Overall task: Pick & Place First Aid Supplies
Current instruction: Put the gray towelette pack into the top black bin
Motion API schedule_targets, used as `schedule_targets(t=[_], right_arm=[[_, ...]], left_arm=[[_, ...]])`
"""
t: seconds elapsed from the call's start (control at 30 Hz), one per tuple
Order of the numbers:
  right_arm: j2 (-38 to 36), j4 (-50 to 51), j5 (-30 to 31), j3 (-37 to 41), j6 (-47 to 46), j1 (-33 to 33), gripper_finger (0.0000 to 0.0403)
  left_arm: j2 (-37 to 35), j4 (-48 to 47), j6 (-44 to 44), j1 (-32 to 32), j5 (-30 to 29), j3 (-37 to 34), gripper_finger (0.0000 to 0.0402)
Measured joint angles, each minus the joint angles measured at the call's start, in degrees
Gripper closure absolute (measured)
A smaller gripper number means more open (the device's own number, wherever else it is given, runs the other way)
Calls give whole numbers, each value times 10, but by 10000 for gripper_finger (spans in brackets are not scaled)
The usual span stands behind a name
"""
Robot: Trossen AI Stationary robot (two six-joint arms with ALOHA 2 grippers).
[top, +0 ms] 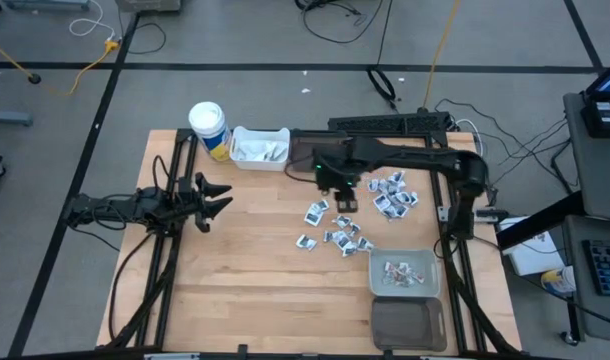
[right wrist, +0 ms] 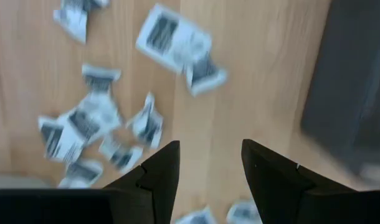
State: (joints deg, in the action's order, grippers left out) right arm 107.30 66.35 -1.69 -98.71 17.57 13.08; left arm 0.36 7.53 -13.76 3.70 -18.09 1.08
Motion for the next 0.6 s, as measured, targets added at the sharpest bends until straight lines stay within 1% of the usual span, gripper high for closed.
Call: schedule_targets(t=[0.07,0.13,0.4,0.6], right_arm=[[26,-8,0,-30,23,0,236],[45,-18,-1,-42,37,0,236],[107,-46,1,-27,93,-11,236],[140,-57,-2,-27,99,-25,236]], left_arm=[[0,0,0,0,0,0,206],[0,0,0,0,0,0,206],[0,0,0,0,0,0,206],[0,0,0,0,0,0,206]])
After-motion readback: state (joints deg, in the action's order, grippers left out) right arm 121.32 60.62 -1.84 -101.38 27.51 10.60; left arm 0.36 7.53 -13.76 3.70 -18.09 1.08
